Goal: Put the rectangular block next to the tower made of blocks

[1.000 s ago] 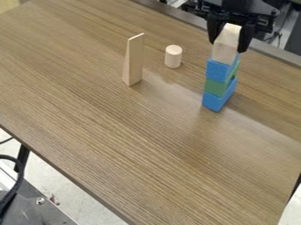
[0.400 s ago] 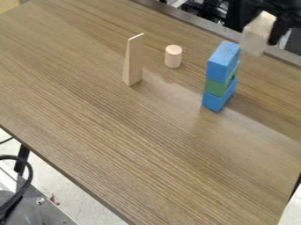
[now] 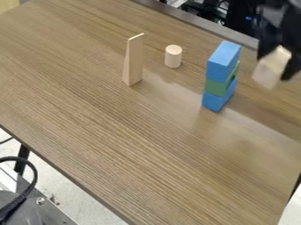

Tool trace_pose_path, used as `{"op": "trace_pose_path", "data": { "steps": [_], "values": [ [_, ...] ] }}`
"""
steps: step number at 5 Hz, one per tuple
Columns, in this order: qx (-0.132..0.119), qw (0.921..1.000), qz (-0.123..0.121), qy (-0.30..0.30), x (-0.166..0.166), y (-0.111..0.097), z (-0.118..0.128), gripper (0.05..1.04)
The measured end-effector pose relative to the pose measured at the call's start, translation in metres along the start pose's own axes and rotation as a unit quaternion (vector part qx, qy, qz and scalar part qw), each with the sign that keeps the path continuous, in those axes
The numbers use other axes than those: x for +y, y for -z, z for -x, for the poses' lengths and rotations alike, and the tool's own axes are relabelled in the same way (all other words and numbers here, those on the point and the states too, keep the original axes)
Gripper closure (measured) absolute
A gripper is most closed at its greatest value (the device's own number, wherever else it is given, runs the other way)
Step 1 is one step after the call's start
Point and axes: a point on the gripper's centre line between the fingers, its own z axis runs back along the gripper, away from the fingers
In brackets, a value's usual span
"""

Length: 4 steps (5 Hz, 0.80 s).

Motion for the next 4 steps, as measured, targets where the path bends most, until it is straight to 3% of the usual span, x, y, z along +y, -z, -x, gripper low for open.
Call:
{"op": "trace_pose_path", "data": {
  "steps": [2, 4],
  "values": [
    [0.016, 0.9948, 0.036, -0.094, -0.016, 0.034, 0.008, 0.508],
    [0.024, 0.9872, 0.024, -0.155, -0.015, 0.06, 0.015, 0.508]
  ]
}}
